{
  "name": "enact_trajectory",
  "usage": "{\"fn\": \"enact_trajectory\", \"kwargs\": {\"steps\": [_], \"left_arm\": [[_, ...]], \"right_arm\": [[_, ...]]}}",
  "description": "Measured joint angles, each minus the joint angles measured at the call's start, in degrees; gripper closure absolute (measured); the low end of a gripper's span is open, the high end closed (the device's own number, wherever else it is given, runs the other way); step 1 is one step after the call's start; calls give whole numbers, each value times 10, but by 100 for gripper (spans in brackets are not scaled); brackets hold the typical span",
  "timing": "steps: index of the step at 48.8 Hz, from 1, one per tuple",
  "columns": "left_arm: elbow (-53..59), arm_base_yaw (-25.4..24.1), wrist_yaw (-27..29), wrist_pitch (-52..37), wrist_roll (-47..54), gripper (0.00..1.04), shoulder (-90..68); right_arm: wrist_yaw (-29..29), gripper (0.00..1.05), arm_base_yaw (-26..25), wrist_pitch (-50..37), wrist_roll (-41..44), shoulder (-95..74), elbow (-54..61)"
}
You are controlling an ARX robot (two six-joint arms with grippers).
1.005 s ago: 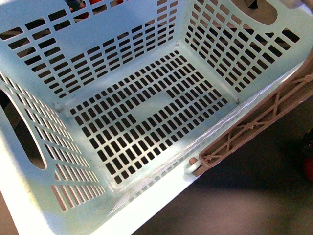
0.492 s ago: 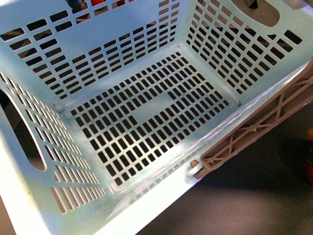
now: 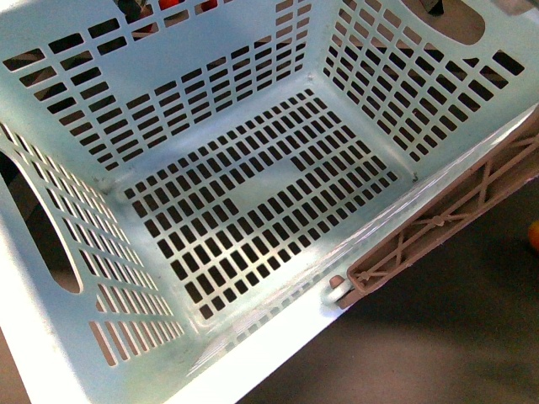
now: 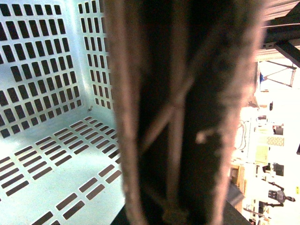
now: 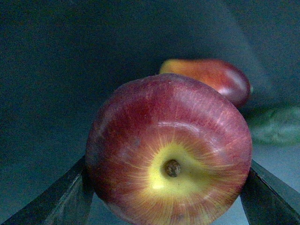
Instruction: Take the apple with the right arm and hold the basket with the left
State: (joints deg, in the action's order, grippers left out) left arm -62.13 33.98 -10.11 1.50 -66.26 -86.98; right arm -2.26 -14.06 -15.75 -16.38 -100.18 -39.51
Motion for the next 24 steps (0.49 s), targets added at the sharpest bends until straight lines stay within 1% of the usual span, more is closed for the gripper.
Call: {"fn": "enact_trajectory", "kwargs": {"steps": [6, 9, 14, 17, 24], "left_arm": [[0, 0, 1, 0, 0, 99, 0], [0, 0, 1, 0, 0, 99, 0], [0, 0, 0, 0, 0, 99, 0], [0, 0, 0, 0, 0, 99, 0], [0, 0, 0, 0, 0, 99, 0]], "right_arm": [[6, 30, 32, 51, -18, 113, -31], [6, 31, 48, 63, -25, 153, -50], [3, 31, 92, 75, -41, 218, -95], [2, 31, 114, 81, -49, 233, -112], [12, 31, 189, 92, -81, 234, -136]]}}
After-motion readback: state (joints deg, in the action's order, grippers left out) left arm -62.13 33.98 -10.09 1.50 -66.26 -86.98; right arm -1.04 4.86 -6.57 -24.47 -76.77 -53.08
